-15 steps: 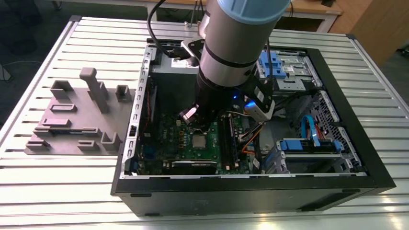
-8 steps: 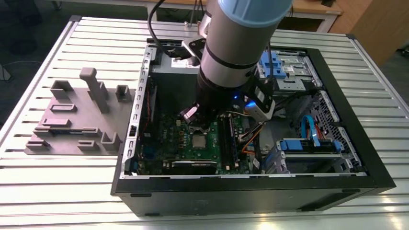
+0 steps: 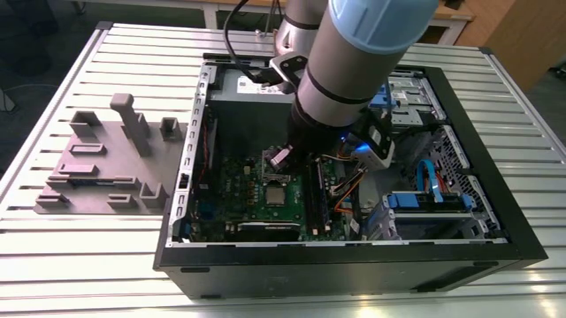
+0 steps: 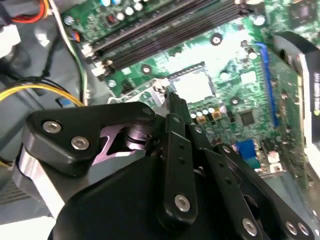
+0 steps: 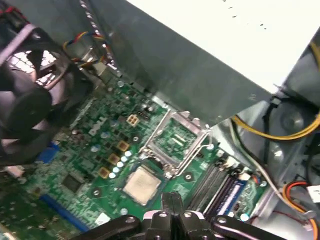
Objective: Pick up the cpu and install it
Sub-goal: 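Close the cpu cover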
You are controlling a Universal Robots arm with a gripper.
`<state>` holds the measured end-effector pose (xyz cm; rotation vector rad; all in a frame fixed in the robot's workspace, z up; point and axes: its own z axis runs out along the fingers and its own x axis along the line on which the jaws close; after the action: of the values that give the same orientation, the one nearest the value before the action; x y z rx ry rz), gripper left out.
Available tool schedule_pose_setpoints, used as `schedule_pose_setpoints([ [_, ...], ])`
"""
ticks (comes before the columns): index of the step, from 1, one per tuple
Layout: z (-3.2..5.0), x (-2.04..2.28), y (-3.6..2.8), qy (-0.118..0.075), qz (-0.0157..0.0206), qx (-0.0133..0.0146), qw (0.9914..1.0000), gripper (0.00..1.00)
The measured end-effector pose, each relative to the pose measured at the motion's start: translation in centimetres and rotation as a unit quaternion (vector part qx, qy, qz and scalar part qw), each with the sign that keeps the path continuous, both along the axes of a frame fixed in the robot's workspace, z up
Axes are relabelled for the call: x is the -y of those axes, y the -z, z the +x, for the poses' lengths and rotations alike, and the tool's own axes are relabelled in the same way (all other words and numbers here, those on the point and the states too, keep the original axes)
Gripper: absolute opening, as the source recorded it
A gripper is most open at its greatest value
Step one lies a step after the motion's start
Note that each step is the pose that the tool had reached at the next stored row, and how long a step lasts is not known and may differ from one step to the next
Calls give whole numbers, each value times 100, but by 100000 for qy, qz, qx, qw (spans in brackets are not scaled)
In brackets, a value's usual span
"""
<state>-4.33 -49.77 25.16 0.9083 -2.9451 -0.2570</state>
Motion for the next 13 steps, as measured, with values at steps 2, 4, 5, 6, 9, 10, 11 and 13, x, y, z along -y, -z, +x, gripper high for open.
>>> schedule_pose_setpoints([
  [2,17,-1,2,7,1450,-97,99989,10],
  [4,20,-1,13,-11,2352,-124,99972,10],
  [5,20,-2,23,-158,2384,-125,99971,10],
  [6,21,-2,31,-691,2370,-143,99969,10],
  [9,21,-2,54,-3293,2363,-203,99918,10],
  [10,21,-2,60,-4183,2359,-224,99884,10],
  [11,21,-2,67,-5085,2359,-243,99842,10],
  [13,21,-2,80,-6849,2354,-286,99737,10],
])
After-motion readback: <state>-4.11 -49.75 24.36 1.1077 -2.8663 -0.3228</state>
